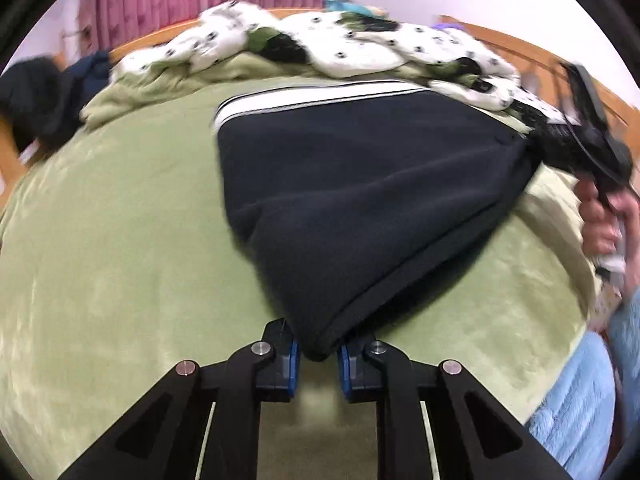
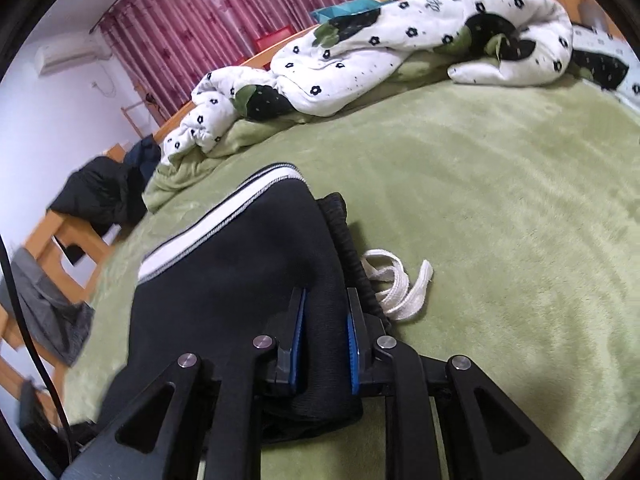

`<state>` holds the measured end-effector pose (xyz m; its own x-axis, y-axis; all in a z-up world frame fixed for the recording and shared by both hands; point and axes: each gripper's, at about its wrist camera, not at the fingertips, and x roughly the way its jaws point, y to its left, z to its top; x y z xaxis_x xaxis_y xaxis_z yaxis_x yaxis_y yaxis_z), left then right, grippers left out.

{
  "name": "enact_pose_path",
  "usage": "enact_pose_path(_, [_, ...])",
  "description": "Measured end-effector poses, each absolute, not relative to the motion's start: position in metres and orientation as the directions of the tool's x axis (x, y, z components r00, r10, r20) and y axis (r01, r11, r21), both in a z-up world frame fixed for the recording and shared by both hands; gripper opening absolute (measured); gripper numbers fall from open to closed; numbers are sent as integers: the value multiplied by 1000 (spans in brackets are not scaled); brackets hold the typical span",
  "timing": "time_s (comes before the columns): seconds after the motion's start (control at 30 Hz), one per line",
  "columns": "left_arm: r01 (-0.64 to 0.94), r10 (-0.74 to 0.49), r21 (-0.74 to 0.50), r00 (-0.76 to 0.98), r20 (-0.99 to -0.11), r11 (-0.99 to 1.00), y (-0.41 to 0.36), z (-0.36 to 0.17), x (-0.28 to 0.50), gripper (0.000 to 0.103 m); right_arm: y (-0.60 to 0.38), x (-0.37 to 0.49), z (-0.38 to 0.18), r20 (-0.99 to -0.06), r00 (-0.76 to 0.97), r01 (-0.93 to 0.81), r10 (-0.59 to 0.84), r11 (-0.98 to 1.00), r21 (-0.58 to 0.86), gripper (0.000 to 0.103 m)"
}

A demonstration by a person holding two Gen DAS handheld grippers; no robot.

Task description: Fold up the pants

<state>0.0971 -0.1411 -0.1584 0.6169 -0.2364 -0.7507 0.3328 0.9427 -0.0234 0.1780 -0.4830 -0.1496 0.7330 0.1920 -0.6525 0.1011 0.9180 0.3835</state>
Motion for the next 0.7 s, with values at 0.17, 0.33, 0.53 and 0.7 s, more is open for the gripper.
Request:
enact_pose_path(0.17, [334,-315,-150,521,-793,930,-130,-168,97,20,-478,179,-154,-705,691,95,158,948,305,21])
enact_pose_path(0.33, [312,-382,-255,470,-796,915,-100,-150,83,34,-470,185,-117,-692,716,56,93,980,190,36])
enact_pose_path(0.53, [214,-318,-242,485,-815,946,-68,-124,95,42,-463,234,-101,-717,687,35,119,980,197,53])
enact_pose_path(0.7, [222,-320,-236,518,-794,946,-69,-108,134,49,-467,280,-132,-792,580,40,190,964,261,55])
